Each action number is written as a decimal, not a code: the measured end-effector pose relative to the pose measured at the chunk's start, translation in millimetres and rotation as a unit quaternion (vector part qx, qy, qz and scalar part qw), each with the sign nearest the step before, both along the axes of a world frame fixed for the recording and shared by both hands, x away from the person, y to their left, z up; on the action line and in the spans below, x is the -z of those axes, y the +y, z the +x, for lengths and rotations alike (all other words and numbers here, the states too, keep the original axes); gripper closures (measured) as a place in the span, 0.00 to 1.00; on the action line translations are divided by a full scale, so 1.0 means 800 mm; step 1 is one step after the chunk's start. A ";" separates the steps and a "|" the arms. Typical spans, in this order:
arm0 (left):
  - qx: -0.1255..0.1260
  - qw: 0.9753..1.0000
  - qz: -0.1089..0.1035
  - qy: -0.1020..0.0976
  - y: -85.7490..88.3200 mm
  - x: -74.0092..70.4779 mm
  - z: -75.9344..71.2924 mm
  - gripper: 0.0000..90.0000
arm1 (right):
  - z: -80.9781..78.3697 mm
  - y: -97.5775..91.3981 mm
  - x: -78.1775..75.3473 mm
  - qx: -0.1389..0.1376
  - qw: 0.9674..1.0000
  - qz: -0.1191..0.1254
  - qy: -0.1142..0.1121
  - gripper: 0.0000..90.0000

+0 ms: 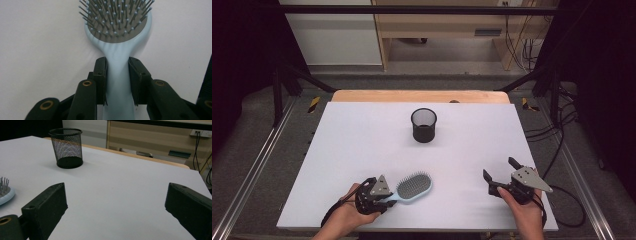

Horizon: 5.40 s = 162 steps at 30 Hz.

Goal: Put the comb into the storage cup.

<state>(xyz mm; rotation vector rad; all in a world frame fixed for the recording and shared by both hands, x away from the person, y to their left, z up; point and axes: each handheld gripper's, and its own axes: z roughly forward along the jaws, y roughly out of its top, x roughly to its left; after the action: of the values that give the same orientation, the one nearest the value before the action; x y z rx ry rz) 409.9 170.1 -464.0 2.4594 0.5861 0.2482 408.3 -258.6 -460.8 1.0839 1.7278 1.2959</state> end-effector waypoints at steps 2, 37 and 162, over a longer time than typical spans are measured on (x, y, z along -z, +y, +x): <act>-0.001 1.000 0.001 0.002 0.000 0.000 0.001 0.77 | 0.000 0.000 0.000 0.000 1.000 0.000 0.000 0.04; -0.006 1.000 -0.002 -0.009 -0.008 -0.003 0.001 0.77 | 0.001 0.004 0.001 -0.009 1.000 -0.002 0.004 0.04; -0.102 0.947 -0.228 -0.204 -0.016 -0.037 0.028 0.77 | 0.080 0.232 -0.065 -0.164 0.925 0.318 0.125 0.47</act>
<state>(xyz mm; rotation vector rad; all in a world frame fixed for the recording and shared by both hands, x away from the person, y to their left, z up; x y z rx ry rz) 432.3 157.2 -434.8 1.8330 0.6300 0.6133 472.5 -72.8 -408.9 1.3990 1.7661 2.1055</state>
